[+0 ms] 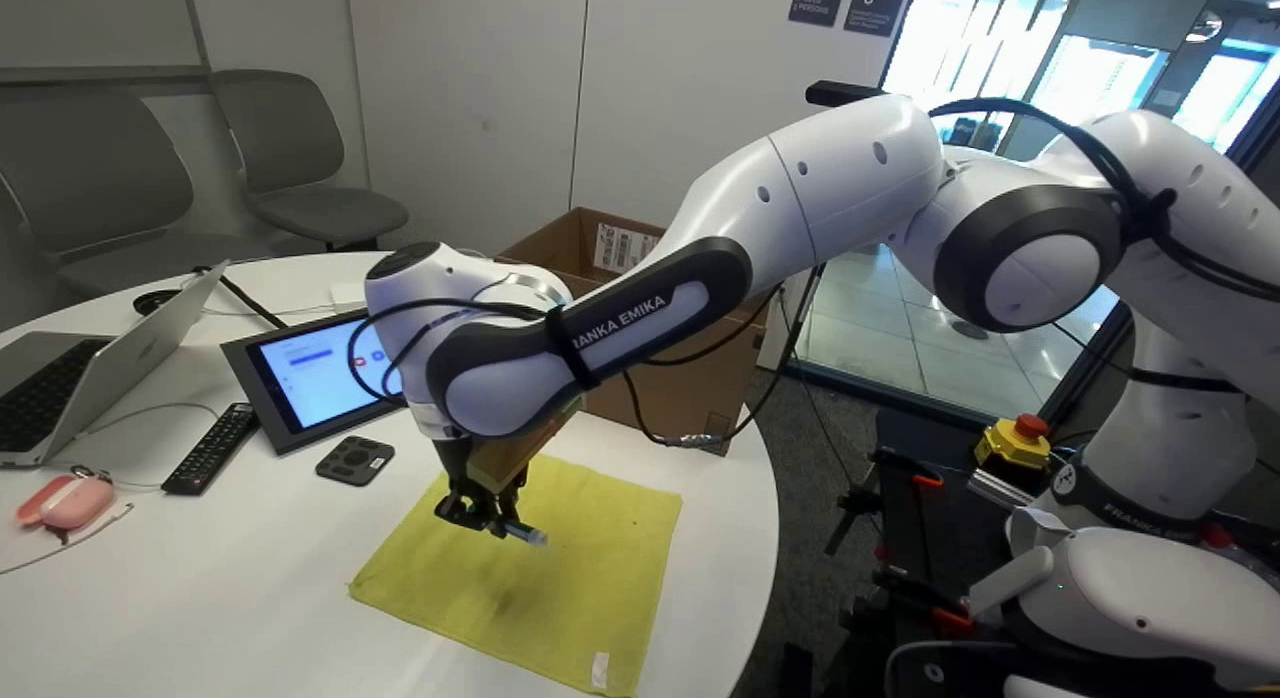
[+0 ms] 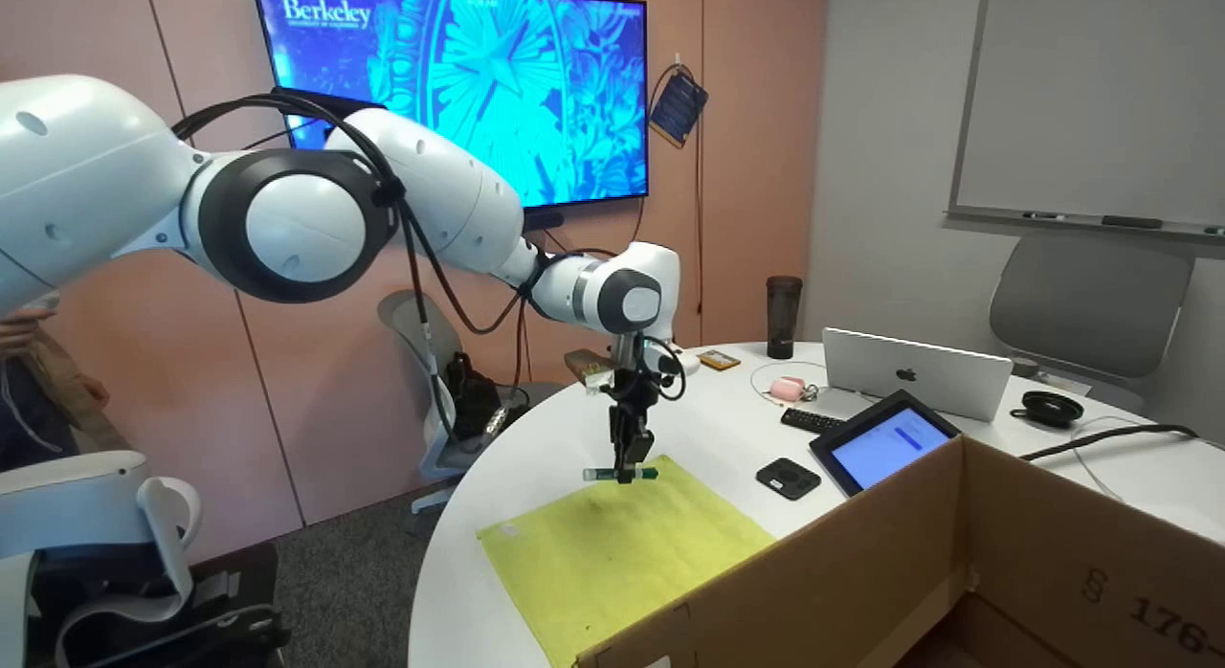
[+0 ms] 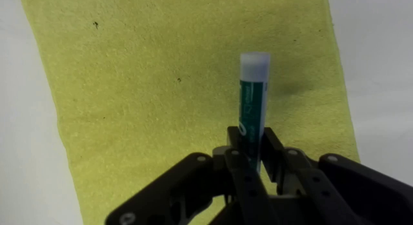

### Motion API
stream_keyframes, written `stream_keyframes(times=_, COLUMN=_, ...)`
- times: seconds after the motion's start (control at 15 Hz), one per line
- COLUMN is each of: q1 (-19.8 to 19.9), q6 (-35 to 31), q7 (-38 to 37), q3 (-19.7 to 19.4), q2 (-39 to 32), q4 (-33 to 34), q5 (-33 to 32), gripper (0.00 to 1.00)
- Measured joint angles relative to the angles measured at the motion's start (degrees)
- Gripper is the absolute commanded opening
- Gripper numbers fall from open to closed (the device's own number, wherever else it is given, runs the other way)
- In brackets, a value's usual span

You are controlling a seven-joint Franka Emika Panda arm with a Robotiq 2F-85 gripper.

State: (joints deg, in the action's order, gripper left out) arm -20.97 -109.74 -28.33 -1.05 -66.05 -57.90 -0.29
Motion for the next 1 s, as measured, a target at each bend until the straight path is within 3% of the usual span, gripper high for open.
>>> stream_keyframes(times=0.8, q1=3.1, q6=-18.4, q7=-1.1, q3=-0.5, q2=3.4, q4=-19.0, q5=1.1, gripper=0.06)
stream_keyframes(times=0.87, q1=3.1, q6=-20.1, q7=-1.1, q3=-0.5, q2=4.0, q4=-20.4, q5=1.2, gripper=0.09)
stream_keyframes(times=0.93, q1=3.1, q6=-21.8, q7=-1.1, q3=-0.5, q2=4.6, q4=-21.8, q5=1.2, gripper=0.41)
stream_keyframes(times=1.0, q1=3.1, q6=-23.5, q7=-1.1, q3=-0.5, q2=5.1, q4=-23.3, q5=1.3, gripper=0.41)
